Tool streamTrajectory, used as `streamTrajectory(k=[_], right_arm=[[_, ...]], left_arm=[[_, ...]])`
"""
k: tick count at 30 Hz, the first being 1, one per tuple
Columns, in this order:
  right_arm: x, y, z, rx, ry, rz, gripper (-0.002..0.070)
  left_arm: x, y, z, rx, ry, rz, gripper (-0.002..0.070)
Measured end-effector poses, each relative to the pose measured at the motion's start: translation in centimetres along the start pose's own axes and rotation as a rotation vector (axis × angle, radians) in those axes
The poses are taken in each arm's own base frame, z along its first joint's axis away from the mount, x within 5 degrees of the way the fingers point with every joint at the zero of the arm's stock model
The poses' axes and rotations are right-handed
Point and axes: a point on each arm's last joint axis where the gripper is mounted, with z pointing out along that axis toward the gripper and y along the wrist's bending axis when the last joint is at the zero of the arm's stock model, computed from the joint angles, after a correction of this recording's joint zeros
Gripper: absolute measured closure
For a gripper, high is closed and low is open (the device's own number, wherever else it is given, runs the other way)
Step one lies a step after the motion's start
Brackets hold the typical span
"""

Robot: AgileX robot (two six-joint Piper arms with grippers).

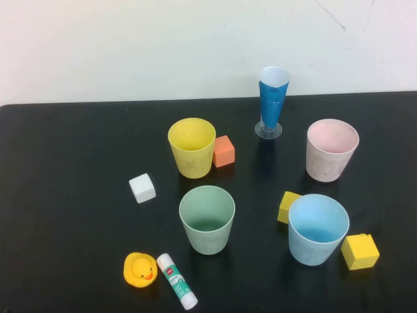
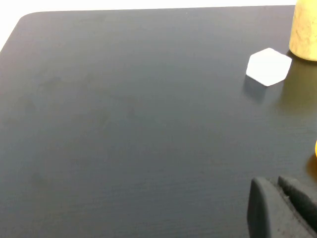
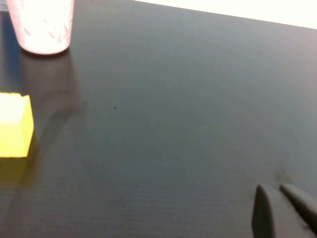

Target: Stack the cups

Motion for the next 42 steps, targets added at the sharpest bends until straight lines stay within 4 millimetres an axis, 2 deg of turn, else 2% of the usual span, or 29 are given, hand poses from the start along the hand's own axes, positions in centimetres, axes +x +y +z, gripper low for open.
streamTrajectory(k=[42], right_arm=[[-0.09, -0.01, 0.02, 0.002, -0.014, -0.001, 0.0678]], left_arm=[[-0.08, -0.05, 0.00, 0.005, -0.008, -0.007, 0.0677]])
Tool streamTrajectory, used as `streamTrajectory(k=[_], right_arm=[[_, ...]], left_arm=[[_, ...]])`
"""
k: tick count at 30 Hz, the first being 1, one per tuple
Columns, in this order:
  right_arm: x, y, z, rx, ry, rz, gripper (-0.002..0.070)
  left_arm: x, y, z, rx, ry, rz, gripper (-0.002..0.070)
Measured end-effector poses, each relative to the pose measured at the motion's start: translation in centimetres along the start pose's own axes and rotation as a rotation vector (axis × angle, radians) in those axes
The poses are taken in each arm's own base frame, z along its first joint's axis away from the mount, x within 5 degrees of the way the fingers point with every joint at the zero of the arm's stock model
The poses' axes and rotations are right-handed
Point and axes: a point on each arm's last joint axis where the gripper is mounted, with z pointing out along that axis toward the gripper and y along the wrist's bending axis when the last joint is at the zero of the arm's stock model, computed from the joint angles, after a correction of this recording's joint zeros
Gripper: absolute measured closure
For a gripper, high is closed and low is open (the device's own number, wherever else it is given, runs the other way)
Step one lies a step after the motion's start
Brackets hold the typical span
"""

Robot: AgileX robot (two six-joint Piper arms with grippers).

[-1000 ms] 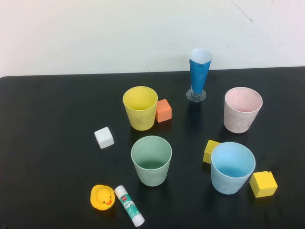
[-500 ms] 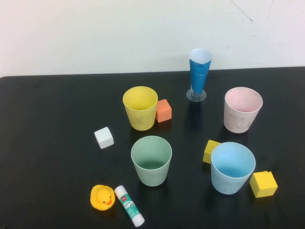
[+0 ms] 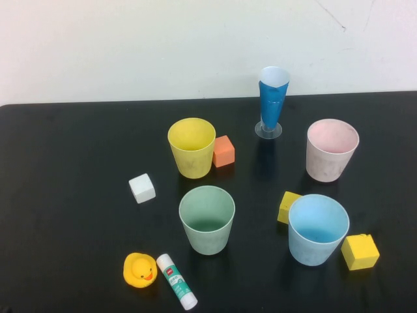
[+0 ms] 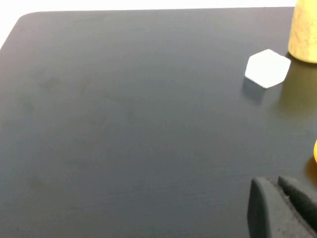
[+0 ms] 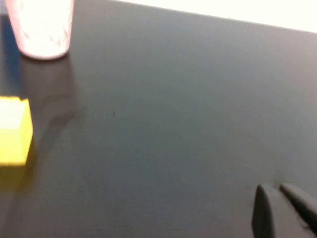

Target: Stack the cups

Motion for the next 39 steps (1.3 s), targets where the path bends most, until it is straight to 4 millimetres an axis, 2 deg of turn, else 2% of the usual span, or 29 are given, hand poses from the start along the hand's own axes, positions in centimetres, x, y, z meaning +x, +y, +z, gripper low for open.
streamTrajectory(k=[2, 5, 12, 17, 26, 31, 35, 39], right_arm=[[-0.3, 0.0, 0.1, 0.007, -0.054, 0.000, 0.0678], [-2.0, -0.2, -0.2, 0.030, -0.235, 0.000, 0.0678], [-6.4, -0.8, -2.7, 0.102, -0.796, 0.000, 0.0678], [-7.7, -1.0, -4.5, 0.133, -1.039, 0.000, 0.0678], [-7.3, -0.9, -3.9, 0.120, -0.960, 0.005, 0.0678], [-9.5, -1.4, -4.7, 0.101, -0.786, 0.013, 0.0678], [-11.4, -1.9, -6.3, 0.126, -0.637, -0.088, 0.0678], [-12.5, -2.2, -7.1, 0.119, -0.444, -0.179, 0.0678]], left_arm=[[-0.2, 0.0, 0.0, 0.002, -0.028, 0.008, 0.0677], [-1.3, -0.1, -0.1, 0.011, -0.151, 0.014, 0.0677], [-5.6, -0.4, -1.9, 0.048, -0.666, 0.014, 0.0677], [-7.0, -0.6, -3.4, 0.065, -0.890, 0.012, 0.0677], [-7.4, -0.4, -3.8, 0.103, -0.949, -0.090, 0.0677], [-7.6, -0.4, -4.2, 0.144, -0.999, -0.160, 0.0677], [-7.3, -0.6, -3.7, 0.163, -0.922, -0.159, 0.0677], [-6.9, -1.0, -2.7, 0.127, -0.696, -0.058, 0.0677]])
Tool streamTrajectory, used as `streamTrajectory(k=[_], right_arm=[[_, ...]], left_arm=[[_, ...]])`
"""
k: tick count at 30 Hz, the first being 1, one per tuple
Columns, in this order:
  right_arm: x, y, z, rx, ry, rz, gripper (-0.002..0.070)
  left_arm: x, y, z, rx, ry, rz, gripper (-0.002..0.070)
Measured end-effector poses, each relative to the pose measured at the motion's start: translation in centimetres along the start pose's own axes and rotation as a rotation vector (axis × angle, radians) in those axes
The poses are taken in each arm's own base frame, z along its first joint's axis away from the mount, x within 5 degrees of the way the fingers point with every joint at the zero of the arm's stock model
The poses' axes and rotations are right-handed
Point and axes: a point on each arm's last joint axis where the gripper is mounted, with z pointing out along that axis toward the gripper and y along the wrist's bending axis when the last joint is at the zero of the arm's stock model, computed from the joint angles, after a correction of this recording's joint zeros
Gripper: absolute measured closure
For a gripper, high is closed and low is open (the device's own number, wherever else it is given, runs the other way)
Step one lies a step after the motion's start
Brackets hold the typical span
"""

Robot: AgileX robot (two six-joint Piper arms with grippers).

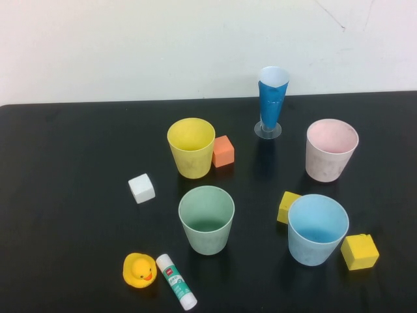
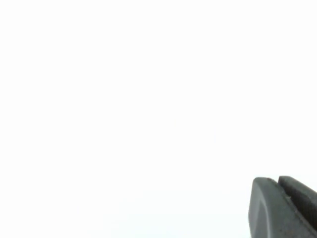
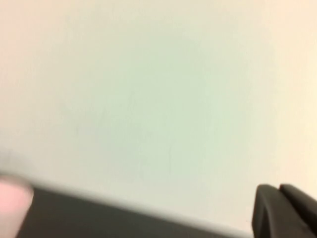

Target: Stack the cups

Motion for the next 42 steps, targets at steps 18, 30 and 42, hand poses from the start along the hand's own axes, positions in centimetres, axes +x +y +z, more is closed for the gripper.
streamTrajectory(k=[18, 30, 42], right_arm=[[3.8, 2.7, 6.9, -0.415, 0.687, -0.047, 0.0678], [5.8, 3.5, 7.9, -0.504, 0.828, -0.080, 0.0678], [7.1, 4.3, 7.7, -0.514, 0.836, -0.011, 0.0678]], left_arm=[[-5.2, -0.4, 6.1, -0.132, 0.360, -0.112, 0.0677], [-7.3, -0.5, 11.6, -0.199, 0.565, -0.139, 0.0677], [-4.8, -2.7, 20.4, 0.074, 1.099, -0.112, 0.0677]])
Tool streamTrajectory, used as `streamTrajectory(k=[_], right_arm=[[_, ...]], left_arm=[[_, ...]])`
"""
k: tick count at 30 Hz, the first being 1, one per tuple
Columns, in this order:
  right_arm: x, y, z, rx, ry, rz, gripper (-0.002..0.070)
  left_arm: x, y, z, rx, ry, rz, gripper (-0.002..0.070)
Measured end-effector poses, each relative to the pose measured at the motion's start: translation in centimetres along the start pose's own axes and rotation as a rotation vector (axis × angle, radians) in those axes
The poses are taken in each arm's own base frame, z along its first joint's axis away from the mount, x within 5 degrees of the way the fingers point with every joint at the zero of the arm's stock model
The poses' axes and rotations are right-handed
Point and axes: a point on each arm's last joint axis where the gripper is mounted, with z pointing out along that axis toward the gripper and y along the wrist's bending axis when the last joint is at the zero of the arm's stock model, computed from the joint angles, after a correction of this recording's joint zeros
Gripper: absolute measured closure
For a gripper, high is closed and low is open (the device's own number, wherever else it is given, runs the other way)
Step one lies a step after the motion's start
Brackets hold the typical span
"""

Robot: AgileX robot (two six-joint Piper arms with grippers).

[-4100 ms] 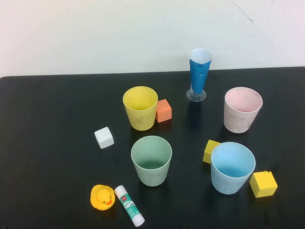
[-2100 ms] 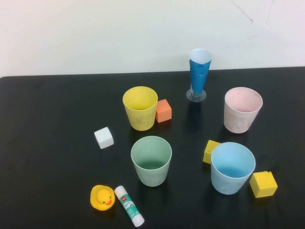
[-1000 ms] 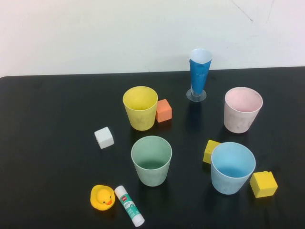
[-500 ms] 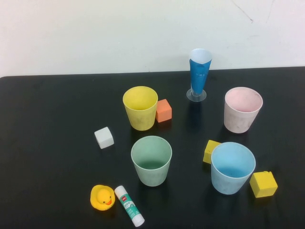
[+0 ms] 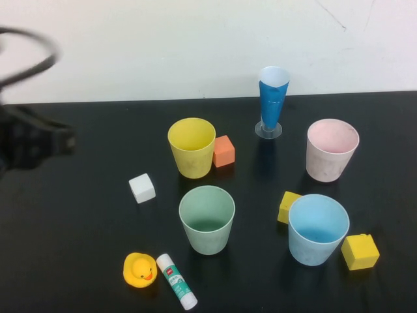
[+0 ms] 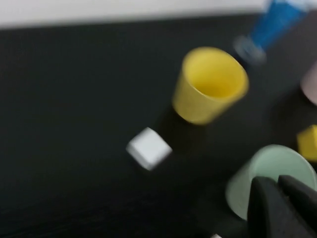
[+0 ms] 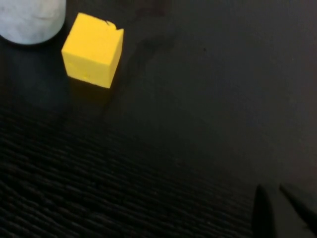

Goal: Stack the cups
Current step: Pick up the yellow cup

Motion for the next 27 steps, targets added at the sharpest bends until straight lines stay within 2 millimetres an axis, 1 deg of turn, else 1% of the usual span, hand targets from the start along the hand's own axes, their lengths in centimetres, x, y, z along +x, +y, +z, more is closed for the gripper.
streamTrajectory(k=[3, 5, 6, 7, 11, 13, 14, 17, 19, 23, 26, 27], right_arm=[[0.0, 0.0, 0.0, -0.002, -0.001, 0.002, 0.0678], [0.0, 0.0, 0.0, 0.000, -0.002, 0.002, 0.0678], [0.0, 0.0, 0.0, -0.001, -0.003, 0.003, 0.0678], [0.0, 0.0, 0.0, -0.002, -0.004, 0.005, 0.0678], [-0.1, 0.1, 0.0, -0.006, -0.010, 0.013, 0.0678], [-0.1, 0.1, 0.0, -0.008, -0.011, 0.015, 0.0678], [-0.1, 0.1, 0.0, -0.008, -0.011, 0.015, 0.0678], [-0.1, 0.0, 0.0, -0.005, -0.014, 0.014, 0.0678], [-0.2, 0.0, 0.0, 0.000, -0.021, 0.014, 0.0678], [-0.3, -0.1, 0.0, 0.008, -0.033, 0.015, 0.0678], [-0.3, -0.1, 0.0, 0.008, -0.033, 0.015, 0.0678], [-0.3, -0.1, 0.0, 0.008, -0.033, 0.015, 0.0678]], left_arm=[[-1.6, -0.1, 2.3, 0.054, 0.100, 0.022, 0.0664], [-2.8, 0.2, 4.2, 0.069, 0.154, 0.056, 0.0610], [-3.4, 0.4, 5.1, 0.074, 0.173, 0.071, 0.0575], [-4.0, 0.6, 6.0, 0.080, 0.194, 0.085, 0.0522], [-6.0, 1.0, 9.6, 0.130, 0.261, 0.131, 0.0286], [-6.8, 1.1, 11.4, 0.160, 0.280, 0.145, 0.0217], [-7.1, 1.1, 12.4, 0.170, 0.289, 0.156, 0.0195], [-7.5, 1.0, 15.8, 0.186, 0.325, 0.180, 0.0167], [-7.6, 0.5, 17.9, 0.191, 0.348, 0.210, 0.0162], [-6.8, -0.2, 22.5, 0.157, 0.404, 0.300, 0.0157], [-6.0, 0.2, 25.6, 0.074, 0.444, 0.342, 0.0156], [-5.9, 0.4, 26.3, 0.053, 0.447, 0.339, 0.0156]])
